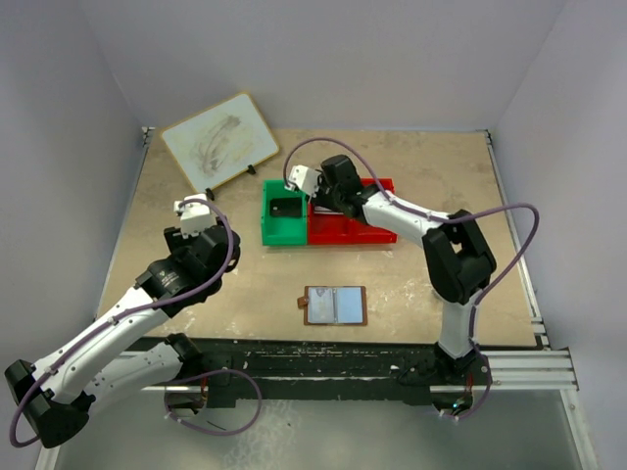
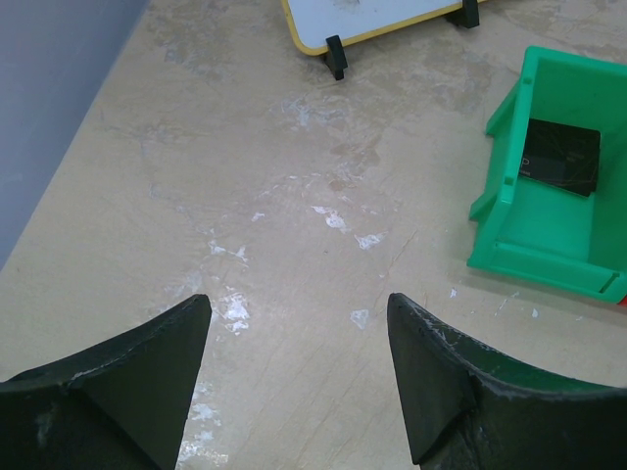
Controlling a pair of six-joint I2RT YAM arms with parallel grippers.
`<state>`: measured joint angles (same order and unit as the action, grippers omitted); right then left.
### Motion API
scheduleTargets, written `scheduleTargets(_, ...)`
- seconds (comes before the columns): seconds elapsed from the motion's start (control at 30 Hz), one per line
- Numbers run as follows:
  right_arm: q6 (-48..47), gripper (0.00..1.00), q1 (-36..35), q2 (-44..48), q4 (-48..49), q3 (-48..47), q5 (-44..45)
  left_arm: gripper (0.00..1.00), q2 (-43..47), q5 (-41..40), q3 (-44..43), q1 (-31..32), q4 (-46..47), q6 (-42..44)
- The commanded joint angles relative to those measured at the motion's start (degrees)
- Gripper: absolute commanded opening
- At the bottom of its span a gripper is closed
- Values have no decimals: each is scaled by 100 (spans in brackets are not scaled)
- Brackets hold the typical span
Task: Take the credit cards out of the card holder
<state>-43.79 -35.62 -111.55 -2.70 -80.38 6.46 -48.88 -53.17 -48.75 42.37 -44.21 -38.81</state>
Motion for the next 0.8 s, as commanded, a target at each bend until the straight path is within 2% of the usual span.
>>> scheduleTargets(0.0,1445,42,-6,524,185,48,-457,70,-7,-37,-139,-36,128,35)
scheduleTargets(0.1,2430,35,-2,510,223,132,-745,70,-3,-48,-145,-38,124,32)
scheduleTargets(0.3,4087,7,-5,248,28,145,-813,70,59,-70,-143,-36,124,26)
scheduleTargets(0.47,4562,5,-13,161,249,405,-521,70,50,-62,-141,-36,132,23)
scheduleTargets(0.77,5139,4,-27,-306,156,235,396,69,6,-24,-134,-36,162,53)
